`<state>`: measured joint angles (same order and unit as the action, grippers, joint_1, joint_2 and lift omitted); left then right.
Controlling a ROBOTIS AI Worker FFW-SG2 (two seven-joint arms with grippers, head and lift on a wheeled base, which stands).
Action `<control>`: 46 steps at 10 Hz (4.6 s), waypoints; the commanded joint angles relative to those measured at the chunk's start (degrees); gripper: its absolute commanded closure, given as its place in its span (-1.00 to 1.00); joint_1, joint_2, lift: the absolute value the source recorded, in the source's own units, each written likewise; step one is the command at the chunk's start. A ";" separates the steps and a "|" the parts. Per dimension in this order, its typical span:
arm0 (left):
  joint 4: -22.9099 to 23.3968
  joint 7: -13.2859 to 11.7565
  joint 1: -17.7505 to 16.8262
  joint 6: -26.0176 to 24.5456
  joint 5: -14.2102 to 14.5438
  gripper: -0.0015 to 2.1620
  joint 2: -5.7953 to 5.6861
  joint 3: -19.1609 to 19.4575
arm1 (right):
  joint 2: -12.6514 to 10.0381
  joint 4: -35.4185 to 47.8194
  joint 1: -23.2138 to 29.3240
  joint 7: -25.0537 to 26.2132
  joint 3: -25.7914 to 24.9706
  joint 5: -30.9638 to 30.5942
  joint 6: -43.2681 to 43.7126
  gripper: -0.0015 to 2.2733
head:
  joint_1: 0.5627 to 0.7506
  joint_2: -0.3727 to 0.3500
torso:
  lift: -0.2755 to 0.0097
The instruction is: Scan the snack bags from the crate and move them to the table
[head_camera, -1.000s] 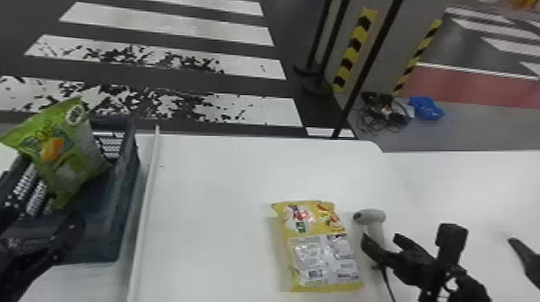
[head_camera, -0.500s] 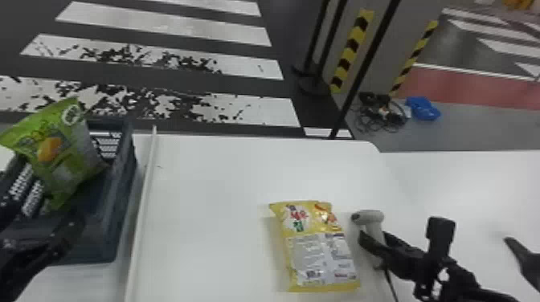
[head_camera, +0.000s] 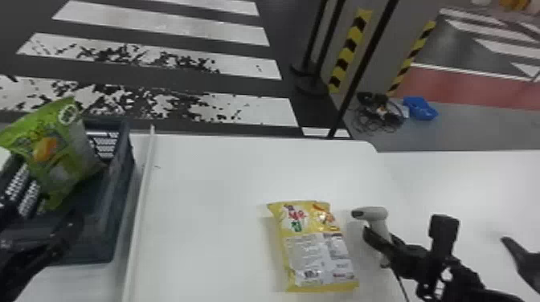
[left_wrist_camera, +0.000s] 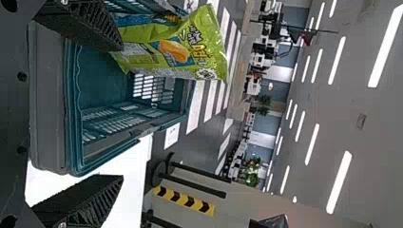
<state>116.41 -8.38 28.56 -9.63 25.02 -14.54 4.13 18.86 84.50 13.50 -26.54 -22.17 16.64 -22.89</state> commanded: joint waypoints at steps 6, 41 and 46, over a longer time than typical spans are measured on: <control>-0.22 -0.41 -2.37 0.18 1.00 -0.97 -1.02 -2.46 | -9.80 44.78 23.59 10.89 -5.86 4.27 -13.99 0.97 | 0.41 -0.63 | 0.27; 2.07 -4.63 2.03 4.75 5.83 -0.97 -0.84 2.20 | -13.67 37.58 38.44 29.70 20.59 -15.94 16.60 0.97 | 0.41 0.05 | 0.27; 3.47 -4.72 3.61 4.57 4.69 -0.97 -1.20 2.11 | -13.06 38.02 26.75 22.32 5.74 -7.59 1.83 0.97 | 0.41 -0.29 | 0.27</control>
<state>119.65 -13.10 31.96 -4.92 29.88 -15.61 6.24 5.80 123.36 42.02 -4.06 -14.39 8.10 -19.78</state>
